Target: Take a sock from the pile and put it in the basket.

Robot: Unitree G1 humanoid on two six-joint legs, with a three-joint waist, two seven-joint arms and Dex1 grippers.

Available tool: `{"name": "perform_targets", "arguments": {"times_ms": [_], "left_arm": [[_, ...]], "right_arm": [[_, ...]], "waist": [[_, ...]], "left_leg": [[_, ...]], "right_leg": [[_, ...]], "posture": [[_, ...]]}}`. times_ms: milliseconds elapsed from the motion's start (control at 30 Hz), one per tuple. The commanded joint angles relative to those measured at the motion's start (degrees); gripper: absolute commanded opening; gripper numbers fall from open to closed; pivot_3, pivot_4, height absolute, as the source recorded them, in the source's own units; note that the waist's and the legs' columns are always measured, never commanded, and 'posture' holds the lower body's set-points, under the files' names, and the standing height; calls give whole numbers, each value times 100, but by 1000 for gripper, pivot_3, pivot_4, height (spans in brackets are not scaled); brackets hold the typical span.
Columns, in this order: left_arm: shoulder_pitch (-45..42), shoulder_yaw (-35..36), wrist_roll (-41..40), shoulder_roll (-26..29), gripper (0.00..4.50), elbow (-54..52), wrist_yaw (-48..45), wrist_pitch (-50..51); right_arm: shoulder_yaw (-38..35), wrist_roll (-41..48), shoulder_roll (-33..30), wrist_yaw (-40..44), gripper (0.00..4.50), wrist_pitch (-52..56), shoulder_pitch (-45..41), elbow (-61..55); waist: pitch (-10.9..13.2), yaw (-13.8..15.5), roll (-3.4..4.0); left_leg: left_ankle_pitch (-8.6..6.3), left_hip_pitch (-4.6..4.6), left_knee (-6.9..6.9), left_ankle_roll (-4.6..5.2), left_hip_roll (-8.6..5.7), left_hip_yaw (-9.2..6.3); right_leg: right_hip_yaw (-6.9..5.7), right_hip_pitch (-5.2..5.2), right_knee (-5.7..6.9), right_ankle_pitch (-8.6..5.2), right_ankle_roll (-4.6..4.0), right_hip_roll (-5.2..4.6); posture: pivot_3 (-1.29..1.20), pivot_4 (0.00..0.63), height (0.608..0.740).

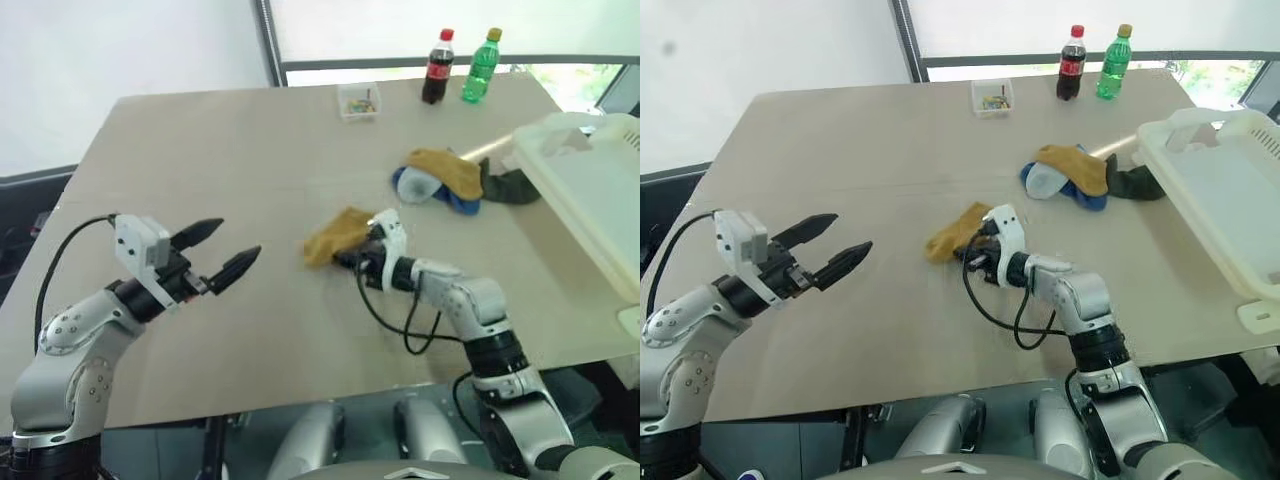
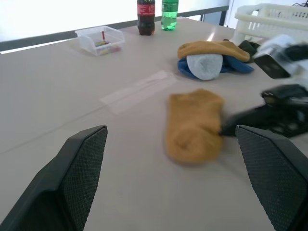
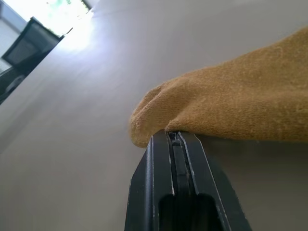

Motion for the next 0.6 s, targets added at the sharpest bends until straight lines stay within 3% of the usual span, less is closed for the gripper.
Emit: {"name": "perform_targets", "arguments": {"times_ms": [33, 367, 600], "left_arm": [[-129, 35, 72, -33, 4500, 39, 21, -196], [-287, -144, 160, -118, 4500, 272, -83, -315], [-315, -353, 436, -103, 4500, 416, -204, -501]], "right_arm": [[550, 43, -254, 607, 29, -13, -31, -308], [1165, 265, -823, 1574, 29, 130, -167, -610], [1024, 28, -861, 1577, 29, -867, 156, -806]], "waist": [[0, 1, 0], [-1, 14, -2], [-2, 19, -4]], "left_leg": [[0, 1, 0, 0, 0, 0], [0, 1, 0, 0, 0, -1], [-1, 1, 0, 0, 0, -2]], "right_leg": [[0, 0, 0, 0, 0, 1], [-3, 0, -2, 0, 0, -1], [-3, 1, -3, 0, 1, -2]], "posture": [[0, 150, 740], [0, 150, 740], [0, 150, 740]]}}
